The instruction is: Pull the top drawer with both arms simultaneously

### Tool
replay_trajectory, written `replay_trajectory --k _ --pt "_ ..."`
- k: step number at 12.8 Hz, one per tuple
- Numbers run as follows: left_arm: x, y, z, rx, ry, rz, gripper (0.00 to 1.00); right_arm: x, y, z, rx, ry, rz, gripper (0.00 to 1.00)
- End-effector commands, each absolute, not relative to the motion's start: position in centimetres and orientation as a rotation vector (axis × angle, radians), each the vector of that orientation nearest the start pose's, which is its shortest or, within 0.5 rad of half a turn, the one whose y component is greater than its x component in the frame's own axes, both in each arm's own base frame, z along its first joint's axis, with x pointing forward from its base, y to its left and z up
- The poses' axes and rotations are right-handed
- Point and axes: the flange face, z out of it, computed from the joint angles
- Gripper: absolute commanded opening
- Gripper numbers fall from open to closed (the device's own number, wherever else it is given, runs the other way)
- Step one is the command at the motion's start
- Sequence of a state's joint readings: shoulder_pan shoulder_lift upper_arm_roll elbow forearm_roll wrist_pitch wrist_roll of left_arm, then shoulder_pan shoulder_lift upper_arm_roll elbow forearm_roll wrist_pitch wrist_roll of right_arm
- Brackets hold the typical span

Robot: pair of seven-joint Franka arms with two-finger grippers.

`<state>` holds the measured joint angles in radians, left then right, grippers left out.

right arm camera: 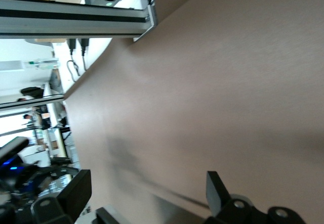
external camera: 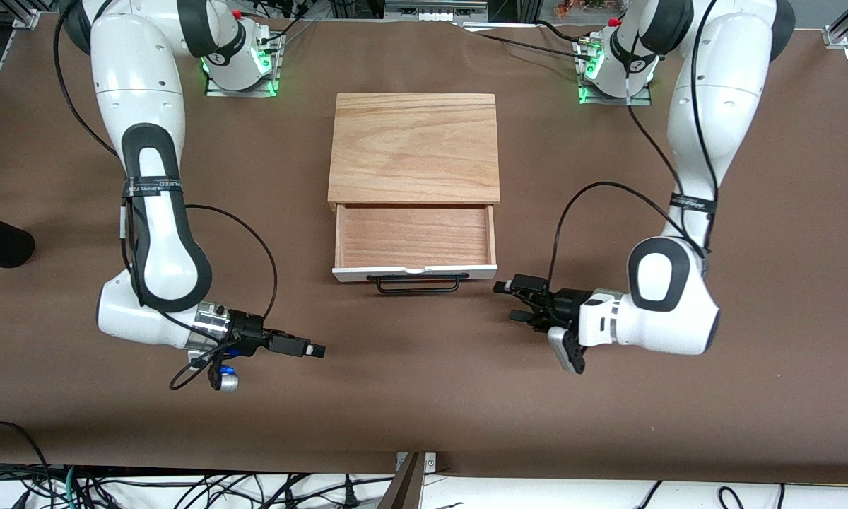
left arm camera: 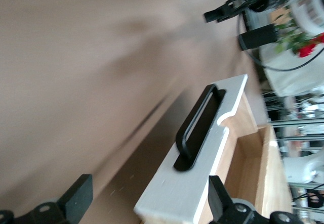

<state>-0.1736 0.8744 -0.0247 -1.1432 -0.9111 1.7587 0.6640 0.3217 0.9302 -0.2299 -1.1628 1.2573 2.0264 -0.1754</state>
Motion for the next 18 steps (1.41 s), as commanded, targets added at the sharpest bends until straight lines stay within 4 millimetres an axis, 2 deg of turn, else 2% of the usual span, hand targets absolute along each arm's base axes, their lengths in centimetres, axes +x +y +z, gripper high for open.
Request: replay_trajectory --k 1,3,6,8,9,11,12,13,15,17,18 --pt "70.9 -19.4 34.9 2.284 -0.667 -0.132 1.00 75.9 17.1 28.2 -2.248 0.273 -0.015 1.00" --pt "69.5 -17.9 39.9 2.418 -0.657 -0.216 1.00 75.9 15.6 30.0 -2.303 0.303 -0.013 1.00" --pt "66.6 -15.9 47.5 2.675 -0.641 -0.310 1.00 73.9 11.6 32.0 -2.455 0.278 0.022 1.00" --pt "64.7 -15.3 52.0 2.816 -0.655 -0.308 1.00 72.2 9.0 33.7 -2.556 0.235 0.070 1.00" --pt "64.0 -14.5 53.5 2.868 -0.670 -0.318 1.00 71.3 7.4 35.0 -2.628 0.202 0.086 1.00" --pt "62.3 -12.9 55.9 2.959 -0.676 -0.319 1.00 69.5 3.9 37.4 -2.776 0.137 0.116 1.00" --pt "61.2 -12.4 56.7 3.004 -0.679 -0.326 1.00 68.9 2.8 38.6 -2.829 0.107 0.139 1.00" --pt "60.3 -11.9 57.6 3.044 -0.675 -0.314 1.00 68.3 1.1 40.4 -2.892 0.082 0.147 1.00" --pt "59.5 -10.5 58.2 3.073 -0.651 -0.252 1.00 67.1 -0.6 44.5 -3.005 -0.045 0.106 1.00" --pt "58.4 -8.2 57.6 3.126 -0.535 -0.140 1.00 65.6 -3.5 49.7 -3.090 -0.042 0.022 1.00" --pt "57.4 -7.8 57.2 3.145 -0.455 -0.091 1.00 64.8 -5.3 51.9 -3.102 -0.005 -0.027 1.00"
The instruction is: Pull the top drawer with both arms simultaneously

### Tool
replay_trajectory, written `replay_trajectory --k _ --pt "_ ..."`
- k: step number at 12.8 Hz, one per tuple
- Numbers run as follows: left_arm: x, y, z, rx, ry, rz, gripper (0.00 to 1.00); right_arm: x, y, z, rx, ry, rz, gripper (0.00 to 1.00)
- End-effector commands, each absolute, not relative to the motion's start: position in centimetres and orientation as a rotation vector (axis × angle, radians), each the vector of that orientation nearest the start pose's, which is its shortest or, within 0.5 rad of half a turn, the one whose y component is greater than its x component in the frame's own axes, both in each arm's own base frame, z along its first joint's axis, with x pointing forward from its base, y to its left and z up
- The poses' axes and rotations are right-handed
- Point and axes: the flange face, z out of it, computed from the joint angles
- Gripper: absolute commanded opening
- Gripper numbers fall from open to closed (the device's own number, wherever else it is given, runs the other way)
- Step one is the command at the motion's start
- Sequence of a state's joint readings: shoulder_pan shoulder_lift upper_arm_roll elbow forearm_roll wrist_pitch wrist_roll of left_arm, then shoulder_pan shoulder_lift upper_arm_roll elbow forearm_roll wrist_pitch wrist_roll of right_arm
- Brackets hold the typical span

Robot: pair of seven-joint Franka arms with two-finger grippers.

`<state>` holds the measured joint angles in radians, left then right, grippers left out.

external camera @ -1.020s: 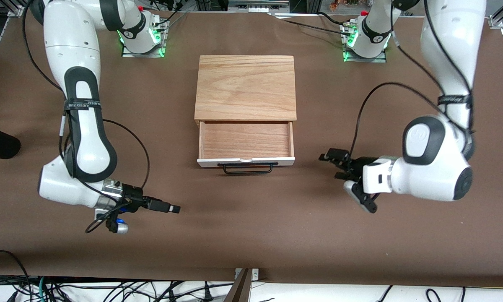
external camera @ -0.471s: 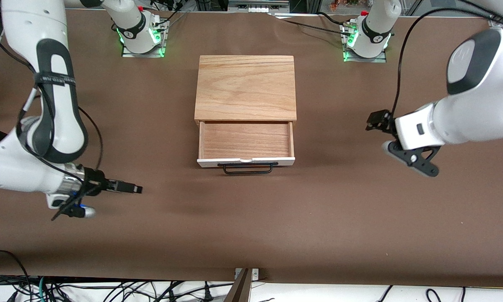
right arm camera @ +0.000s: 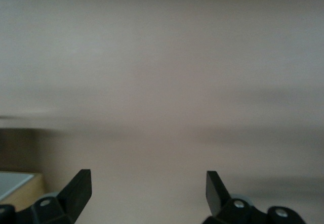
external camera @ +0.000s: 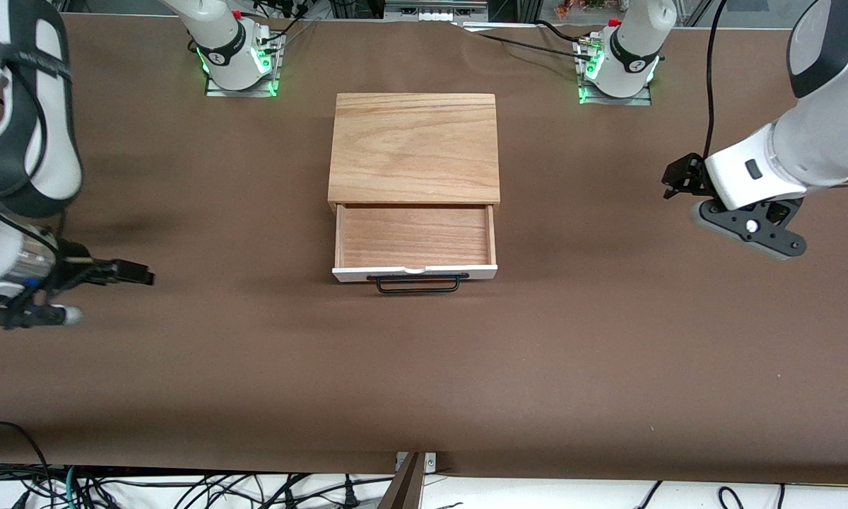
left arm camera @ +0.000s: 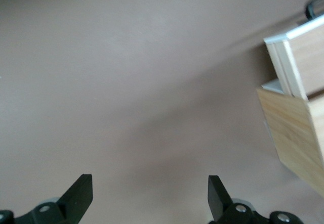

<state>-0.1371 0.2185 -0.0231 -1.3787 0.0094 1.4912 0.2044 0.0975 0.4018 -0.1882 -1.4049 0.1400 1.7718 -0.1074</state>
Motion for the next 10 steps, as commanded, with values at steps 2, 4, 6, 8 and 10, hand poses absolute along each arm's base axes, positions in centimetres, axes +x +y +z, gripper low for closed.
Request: replay_trajectory --k 2,4,6,8,10 --pt "56.2 -7.2 56.4 -3.082 0.228 0.009 1.00 61.8 -8.6 54.7 -3.093 0.073 -0.060 1.00" --pt "55.7 -7.7 56.7 -3.064 0.200 -0.010 1.00 59.0 -9.5 56.2 -3.108 0.091 -0.041 1.00" --pt "54.8 -7.7 57.7 -3.073 0.193 -0.027 1.00 57.4 -9.6 57.6 -3.114 0.100 -0.039 1.00" --pt "54.4 -7.4 57.8 -3.071 0.196 -0.017 1.00 56.1 -8.3 59.4 -3.135 0.061 -0.011 1.00" --pt "54.4 -7.5 57.9 -3.071 0.198 -0.022 1.00 55.6 -4.7 60.0 -3.192 0.117 0.030 1.00"
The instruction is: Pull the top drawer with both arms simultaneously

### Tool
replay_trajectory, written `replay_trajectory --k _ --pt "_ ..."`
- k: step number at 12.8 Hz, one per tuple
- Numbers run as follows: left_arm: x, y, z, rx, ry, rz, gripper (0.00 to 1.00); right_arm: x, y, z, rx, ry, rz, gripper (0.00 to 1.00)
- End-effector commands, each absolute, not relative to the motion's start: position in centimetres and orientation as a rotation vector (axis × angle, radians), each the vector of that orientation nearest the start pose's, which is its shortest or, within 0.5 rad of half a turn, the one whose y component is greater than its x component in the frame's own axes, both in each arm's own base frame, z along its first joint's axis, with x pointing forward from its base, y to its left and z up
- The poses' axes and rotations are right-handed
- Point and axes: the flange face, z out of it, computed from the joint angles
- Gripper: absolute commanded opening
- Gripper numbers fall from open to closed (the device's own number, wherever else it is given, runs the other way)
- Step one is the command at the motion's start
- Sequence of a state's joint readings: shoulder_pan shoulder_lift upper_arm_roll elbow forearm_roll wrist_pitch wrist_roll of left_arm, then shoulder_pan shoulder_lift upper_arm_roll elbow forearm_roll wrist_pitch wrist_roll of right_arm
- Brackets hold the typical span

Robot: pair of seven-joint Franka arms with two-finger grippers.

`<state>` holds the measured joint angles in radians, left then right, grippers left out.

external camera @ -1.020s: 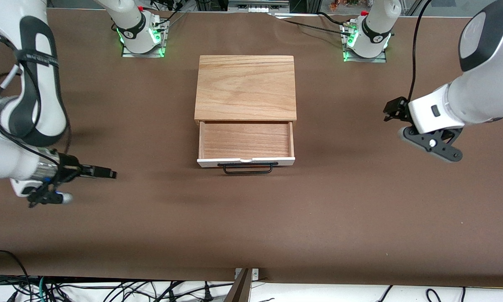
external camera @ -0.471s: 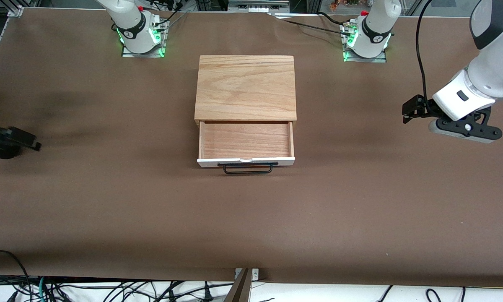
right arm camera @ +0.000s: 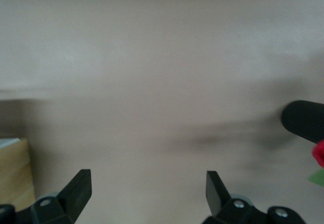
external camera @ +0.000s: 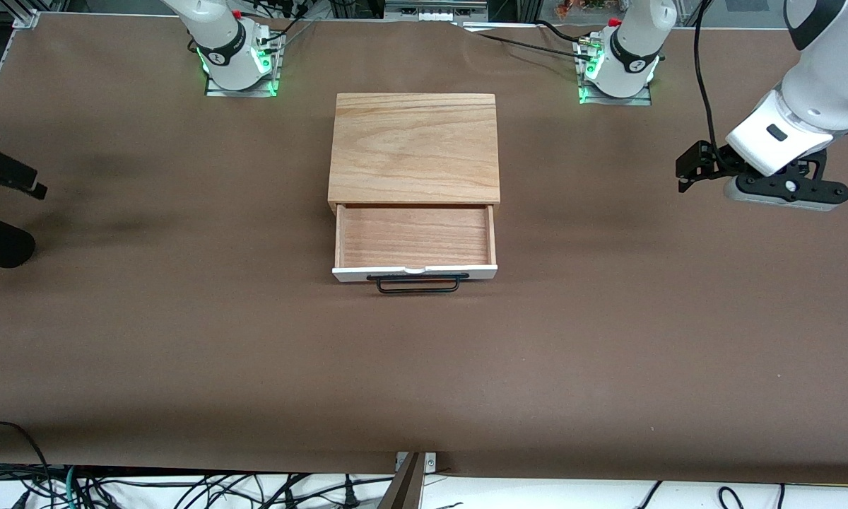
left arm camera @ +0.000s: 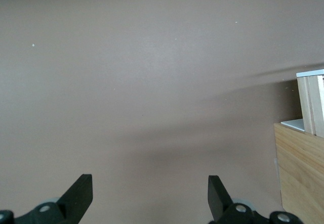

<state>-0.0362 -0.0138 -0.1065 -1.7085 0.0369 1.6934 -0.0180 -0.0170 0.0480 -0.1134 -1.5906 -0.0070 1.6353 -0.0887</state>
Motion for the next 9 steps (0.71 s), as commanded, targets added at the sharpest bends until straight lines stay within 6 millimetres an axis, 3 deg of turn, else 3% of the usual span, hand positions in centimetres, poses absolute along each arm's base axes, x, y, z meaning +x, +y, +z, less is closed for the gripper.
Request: replay_trajectory --k 1,4,9 --pt "54.4 -7.5 58.0 -3.074 0.203 -0.026 1.00 55.6 -4.1 60.0 -3.191 0.164 0.030 1.00" --pt "54.4 -7.4 58.2 -3.098 0.192 -0.028 1.00 56.7 -5.1 58.3 -3.184 0.157 0.075 1.00" --pt "54.2 -7.9 58.3 -3.096 0.203 0.005 1.00 57.2 -5.2 57.9 -3.185 0.125 0.084 1.00"
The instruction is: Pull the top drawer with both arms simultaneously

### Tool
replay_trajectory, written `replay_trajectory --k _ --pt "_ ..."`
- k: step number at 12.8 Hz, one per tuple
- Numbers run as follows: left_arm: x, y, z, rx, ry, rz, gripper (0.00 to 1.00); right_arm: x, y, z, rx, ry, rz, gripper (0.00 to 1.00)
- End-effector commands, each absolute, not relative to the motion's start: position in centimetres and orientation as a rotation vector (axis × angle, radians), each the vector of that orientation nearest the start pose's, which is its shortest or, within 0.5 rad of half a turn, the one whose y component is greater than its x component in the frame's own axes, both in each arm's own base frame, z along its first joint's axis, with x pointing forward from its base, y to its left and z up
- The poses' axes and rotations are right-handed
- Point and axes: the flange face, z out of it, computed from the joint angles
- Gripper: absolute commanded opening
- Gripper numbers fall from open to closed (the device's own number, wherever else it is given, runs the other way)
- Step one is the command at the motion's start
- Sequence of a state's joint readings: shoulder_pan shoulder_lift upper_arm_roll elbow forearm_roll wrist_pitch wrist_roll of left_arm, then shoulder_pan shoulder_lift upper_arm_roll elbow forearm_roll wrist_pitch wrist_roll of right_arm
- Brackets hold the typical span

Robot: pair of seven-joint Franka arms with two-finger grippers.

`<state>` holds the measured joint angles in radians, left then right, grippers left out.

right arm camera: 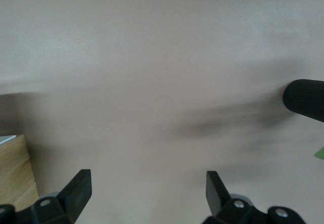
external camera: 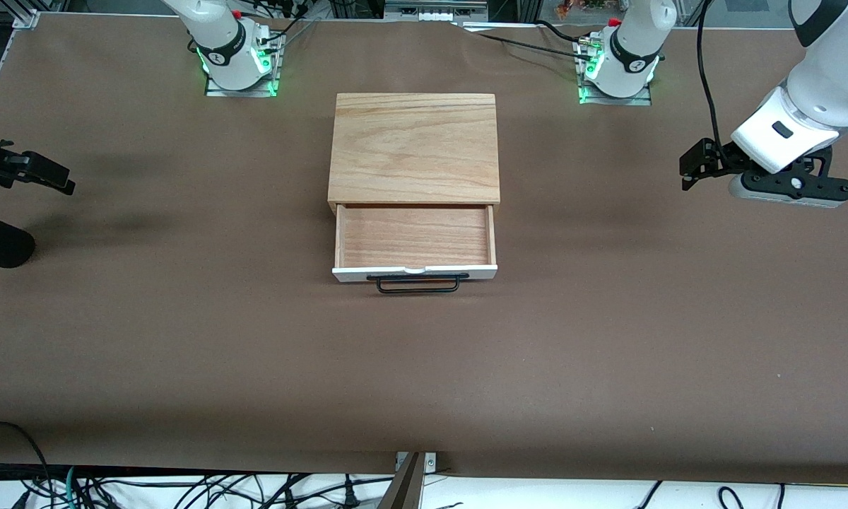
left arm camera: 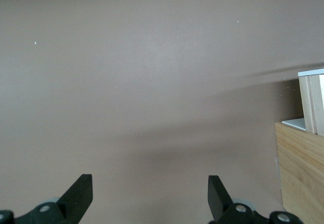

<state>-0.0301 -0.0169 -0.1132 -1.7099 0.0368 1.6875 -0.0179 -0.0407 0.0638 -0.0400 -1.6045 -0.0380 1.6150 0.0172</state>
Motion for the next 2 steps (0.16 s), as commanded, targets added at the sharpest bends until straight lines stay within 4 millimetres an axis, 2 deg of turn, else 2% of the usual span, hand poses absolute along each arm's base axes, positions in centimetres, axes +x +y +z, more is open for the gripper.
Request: replay_trajectory --k 1,2 --pt "54.25 -7.85 58.29 -3.098 0.200 0.005 1.00 57.22 -5.19 57.95 -3.185 0.125 0.084 1.00" --pt "54.25 -7.84 58.29 -3.096 0.201 0.005 1.00 57.22 -5.18 57.95 -3.184 0.130 0.084 1.00"
